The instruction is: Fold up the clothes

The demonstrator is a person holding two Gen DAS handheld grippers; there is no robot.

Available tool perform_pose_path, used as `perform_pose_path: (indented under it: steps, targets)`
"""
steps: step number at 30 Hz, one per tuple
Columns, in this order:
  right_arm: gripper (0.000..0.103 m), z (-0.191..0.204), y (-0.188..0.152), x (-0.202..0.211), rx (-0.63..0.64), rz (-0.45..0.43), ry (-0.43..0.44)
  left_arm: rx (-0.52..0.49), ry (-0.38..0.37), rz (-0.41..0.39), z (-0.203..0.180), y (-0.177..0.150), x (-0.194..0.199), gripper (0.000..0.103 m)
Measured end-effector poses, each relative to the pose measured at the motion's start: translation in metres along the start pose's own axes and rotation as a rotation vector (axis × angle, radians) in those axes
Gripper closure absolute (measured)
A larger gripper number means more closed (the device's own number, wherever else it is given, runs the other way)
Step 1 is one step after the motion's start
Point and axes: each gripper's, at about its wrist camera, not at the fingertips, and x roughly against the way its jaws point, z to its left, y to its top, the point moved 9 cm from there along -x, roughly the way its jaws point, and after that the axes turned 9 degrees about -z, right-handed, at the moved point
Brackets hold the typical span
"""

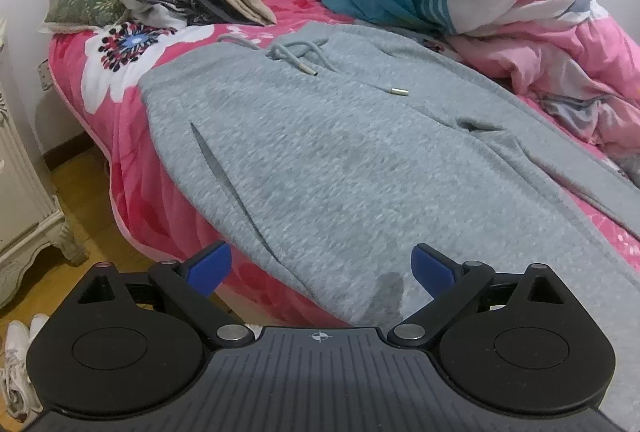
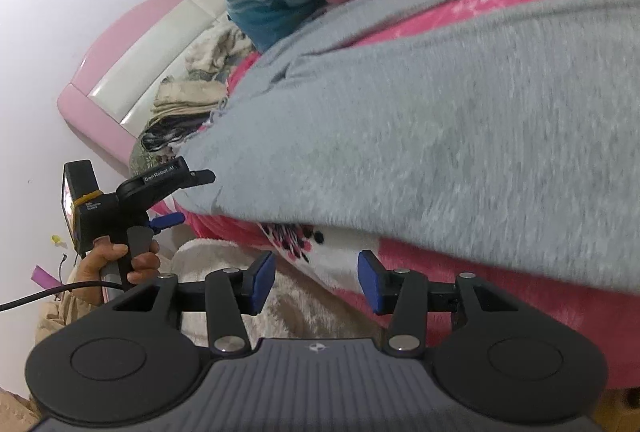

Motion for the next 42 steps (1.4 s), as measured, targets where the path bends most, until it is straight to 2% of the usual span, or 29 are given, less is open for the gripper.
perform_pose_path:
  steps: [10, 14, 17, 22, 27, 31, 33, 37, 42]
  targets:
    - [0.047, 0.006, -0.007, -0.003, -0.021, 0.05, -0.003, 0.008, 0.013, 0.006, 0.005, -0.002, -0.002, 0.004]
    - [0.047, 0.005, -0.008, -0.004, -0.043, 0.053, -0.006, 0.04, 0.004, -0.006, 0.011, -0.002, -0.001, 0.004]
    - [0.046, 0.0, -0.006, -0.006, -0.133, 0.044, 0.014, 0.106, -0.004, -0.044, 0.023, -0.001, 0.002, 0.003]
    - [0.046, -0.023, -0.006, -0.01, -0.377, 0.011, 0.046, 0.193, 0.031, -0.064, 0.052, -0.002, 0.002, 0.003]
    - [0.046, -0.044, -0.001, -0.001, -0.517, -0.086, 0.037, 0.226, 0.049, -0.064, 0.066, -0.002, 0.0, 0.002]
    - [0.046, -0.052, 0.009, 0.009, -0.604, -0.186, 0.093, 0.238, 0.032, -0.06, 0.065, -0.005, -0.001, 0.002]
    - [0.046, -0.057, 0.009, 0.008, -0.64, -0.197, 0.099, 0.242, 0.022, -0.053, 0.063, -0.008, -0.003, 0.002]
    - [0.046, -0.056, 0.004, 0.0, -0.649, -0.18, 0.101, 0.236, 0.011, -0.043, 0.059, -0.012, -0.005, 0.002]
    - [0.047, -0.056, 0.03, 0.014, -0.648, -0.304, 0.149, 0.247, 0.008, -0.065, 0.062, -0.01, -0.004, 0.002]
